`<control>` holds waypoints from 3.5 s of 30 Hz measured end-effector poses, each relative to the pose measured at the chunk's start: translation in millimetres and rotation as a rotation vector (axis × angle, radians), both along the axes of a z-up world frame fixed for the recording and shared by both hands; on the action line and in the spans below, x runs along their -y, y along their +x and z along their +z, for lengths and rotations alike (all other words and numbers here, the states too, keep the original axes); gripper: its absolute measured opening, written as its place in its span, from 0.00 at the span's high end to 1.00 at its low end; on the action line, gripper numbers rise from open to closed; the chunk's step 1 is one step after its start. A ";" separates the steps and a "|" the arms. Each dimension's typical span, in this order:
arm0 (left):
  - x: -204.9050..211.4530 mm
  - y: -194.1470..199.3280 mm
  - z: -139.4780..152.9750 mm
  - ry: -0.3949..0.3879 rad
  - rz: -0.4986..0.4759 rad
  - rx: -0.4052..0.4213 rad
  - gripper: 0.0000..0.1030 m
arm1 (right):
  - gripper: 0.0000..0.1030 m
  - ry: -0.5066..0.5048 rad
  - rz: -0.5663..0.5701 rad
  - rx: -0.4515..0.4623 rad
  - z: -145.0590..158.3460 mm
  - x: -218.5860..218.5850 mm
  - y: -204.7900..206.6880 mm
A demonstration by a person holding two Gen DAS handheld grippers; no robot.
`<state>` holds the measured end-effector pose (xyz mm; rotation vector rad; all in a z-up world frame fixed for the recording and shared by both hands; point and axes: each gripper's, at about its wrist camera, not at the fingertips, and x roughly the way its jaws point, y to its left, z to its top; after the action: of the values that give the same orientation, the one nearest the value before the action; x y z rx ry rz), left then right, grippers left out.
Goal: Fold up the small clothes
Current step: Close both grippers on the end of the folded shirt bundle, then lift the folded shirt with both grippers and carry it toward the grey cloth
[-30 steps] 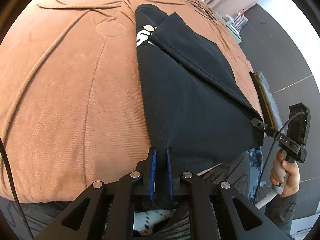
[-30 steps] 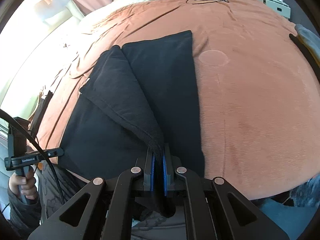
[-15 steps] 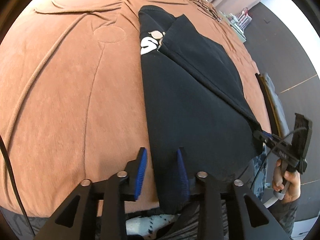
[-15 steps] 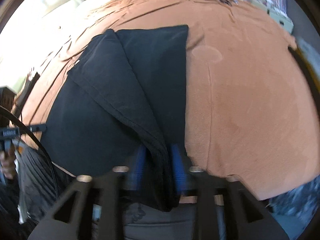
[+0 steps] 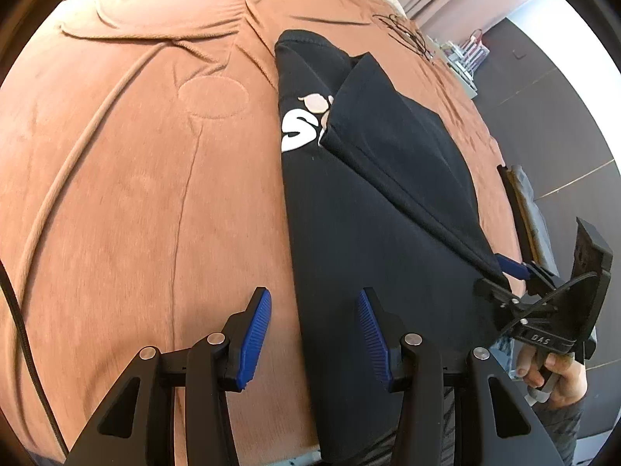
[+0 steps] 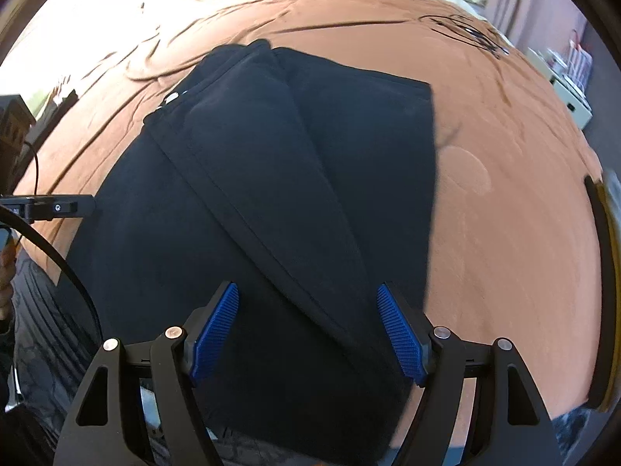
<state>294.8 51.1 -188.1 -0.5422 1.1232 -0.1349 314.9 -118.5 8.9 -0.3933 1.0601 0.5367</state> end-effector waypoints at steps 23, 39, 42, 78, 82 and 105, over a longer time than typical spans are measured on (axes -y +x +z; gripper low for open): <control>-40.2 40.8 5.0 -0.037 0.029 -0.007 0.52 | 0.25 0.040 -0.228 -0.027 -27.8 -20.6 115.1; -30.4 73.6 9.9 0.006 0.017 -0.036 0.52 | 0.26 0.190 -0.374 -0.069 -31.5 63.9 178.5; -34.0 81.0 7.8 -0.005 0.022 -0.035 0.52 | 0.29 0.279 -0.347 -0.099 -32.2 76.8 179.8; -66.0 184.7 -16.4 -0.114 0.116 0.018 0.83 | 0.86 0.573 -0.090 -0.370 -88.7 55.2 280.0; -64.9 176.7 -0.1 -0.107 0.105 0.053 0.90 | 0.89 0.539 -0.063 -0.288 -64.6 42.3 262.7; -9.9 80.1 175.1 -0.123 -0.038 0.376 0.94 | 0.90 0.544 -0.048 0.118 75.0 93.1 65.9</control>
<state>374.9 61.0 -13.0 -0.5766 0.7614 -0.3273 380.8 -211.6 83.9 0.0797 0.7689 0.7227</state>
